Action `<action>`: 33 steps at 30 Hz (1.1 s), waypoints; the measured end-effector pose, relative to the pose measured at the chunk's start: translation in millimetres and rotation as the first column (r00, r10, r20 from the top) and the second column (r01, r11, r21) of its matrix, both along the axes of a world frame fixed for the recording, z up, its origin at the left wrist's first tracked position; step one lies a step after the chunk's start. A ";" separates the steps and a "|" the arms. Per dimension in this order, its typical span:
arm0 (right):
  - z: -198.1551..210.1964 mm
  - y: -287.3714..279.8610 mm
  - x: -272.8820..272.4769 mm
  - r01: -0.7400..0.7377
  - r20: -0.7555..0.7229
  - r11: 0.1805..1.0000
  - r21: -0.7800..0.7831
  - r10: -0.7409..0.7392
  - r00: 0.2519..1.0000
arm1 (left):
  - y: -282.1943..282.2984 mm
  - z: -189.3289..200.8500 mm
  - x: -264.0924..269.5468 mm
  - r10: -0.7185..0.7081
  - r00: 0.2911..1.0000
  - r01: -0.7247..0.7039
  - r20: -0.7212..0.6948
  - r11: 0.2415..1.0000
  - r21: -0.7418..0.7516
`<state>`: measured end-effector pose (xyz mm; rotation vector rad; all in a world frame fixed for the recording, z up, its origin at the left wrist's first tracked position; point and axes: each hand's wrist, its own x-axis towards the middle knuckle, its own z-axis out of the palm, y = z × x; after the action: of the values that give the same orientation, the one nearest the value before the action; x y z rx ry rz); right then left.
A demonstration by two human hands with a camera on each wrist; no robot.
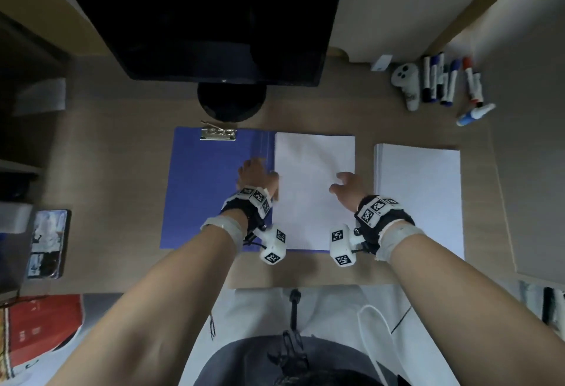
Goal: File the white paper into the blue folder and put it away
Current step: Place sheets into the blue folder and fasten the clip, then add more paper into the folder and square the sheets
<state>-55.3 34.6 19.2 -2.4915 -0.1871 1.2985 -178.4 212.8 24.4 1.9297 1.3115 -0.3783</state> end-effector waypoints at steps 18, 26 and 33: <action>8.0 -221.2 147.2 0.288 0.103 0.910 -0.299 -0.270 0.957 | -222.7 -27.9 169.8 0.169 0.976 -0.219 -0.138 0.763 -0.608; 8.5 -238.3 170.4 0.229 -0.048 0.952 -0.205 -0.243 0.969 | -243.4 -17.8 183.8 0.170 0.951 -0.295 -0.258 0.745 -0.598; 27.0 -221.6 169.9 0.160 -0.023 0.970 -0.181 -0.167 0.986 | -261.4 -1.1 186.7 0.289 0.953 -0.302 -0.088 0.889 -0.345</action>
<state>114.5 -187.1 46.2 -2.5627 0.1487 1.3458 8.3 -48.6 23.3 1.4038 1.4242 -0.4596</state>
